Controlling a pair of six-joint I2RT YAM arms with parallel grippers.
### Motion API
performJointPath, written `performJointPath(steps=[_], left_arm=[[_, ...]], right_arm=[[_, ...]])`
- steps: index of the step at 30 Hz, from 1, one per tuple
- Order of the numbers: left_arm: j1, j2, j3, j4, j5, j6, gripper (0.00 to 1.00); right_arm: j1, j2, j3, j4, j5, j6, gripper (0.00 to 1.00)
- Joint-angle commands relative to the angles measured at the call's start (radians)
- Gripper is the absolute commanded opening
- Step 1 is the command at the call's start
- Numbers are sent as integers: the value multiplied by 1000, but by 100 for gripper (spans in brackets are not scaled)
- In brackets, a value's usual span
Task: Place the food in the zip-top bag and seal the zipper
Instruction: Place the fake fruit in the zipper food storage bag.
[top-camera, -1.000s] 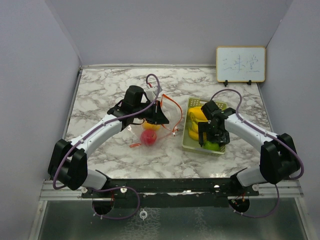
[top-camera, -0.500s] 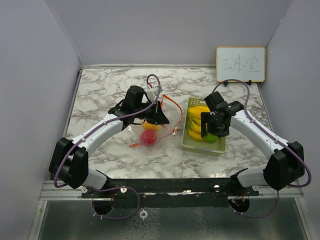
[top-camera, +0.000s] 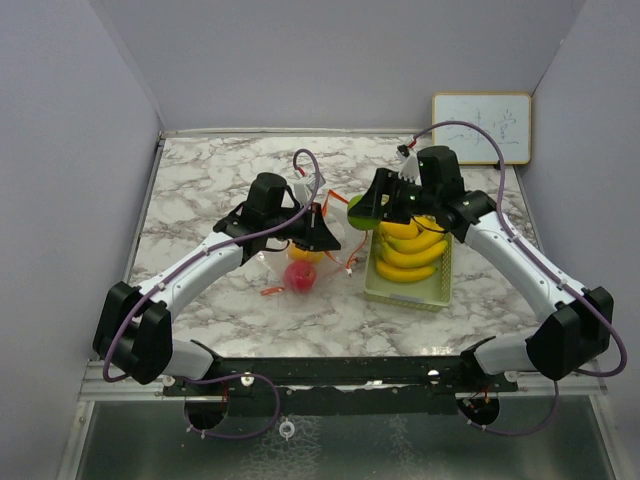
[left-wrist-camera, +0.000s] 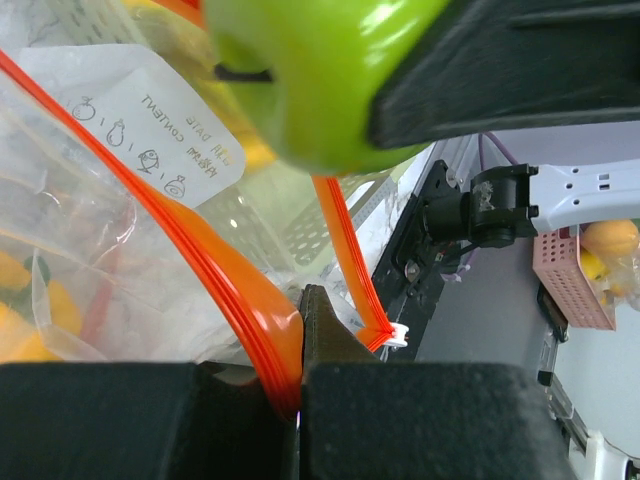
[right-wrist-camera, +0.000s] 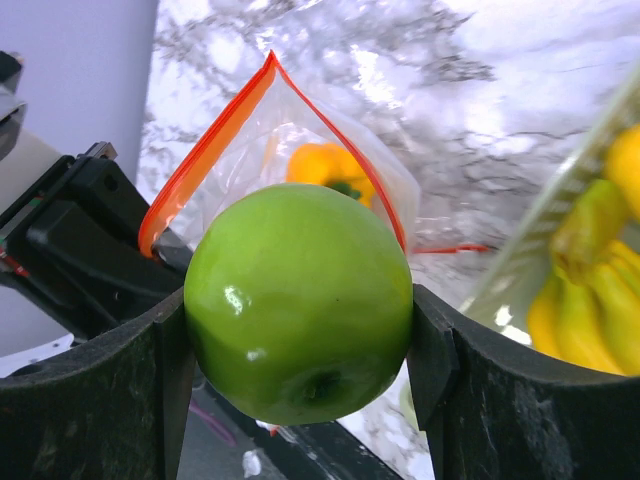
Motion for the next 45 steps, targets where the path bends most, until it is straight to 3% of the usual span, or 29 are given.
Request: performJointPath(steps=[1,4,6,10,14,16,18,24,32,38,45], left_arm=[[-7,-35,-3,40,32,0,0],[-7,-36,-1,38,30,4,0],[-7,-34,4,38,30,3,0],[-7,-26,12,49,29,-4,0],[-7,0,19,77,30,-15,0],[-9,19,32,89,35,-21,0],[-10,31,45,96,36,-24,0],[-13,51,55,98,35,-24,0],[-13,28,48,55,25,-3,0],[-14,17,34,56,21,-3,0],[-13,28,36,48,29,9,0]], right_arm=[[3,36,-23,267,-145,109,61],[8,77,-3,243,-126,113,60],[19,107,41,136,-36,83,61],[45,160,128,-22,105,4,76],[76,185,171,-42,129,-15,79],[102,208,215,-96,184,-32,85],[114,229,263,-154,226,-55,99],[120,206,272,-181,273,-81,100],[66,166,289,-324,597,-138,99],[-45,193,185,-262,581,-224,100],[-95,271,69,-88,550,-363,98]])
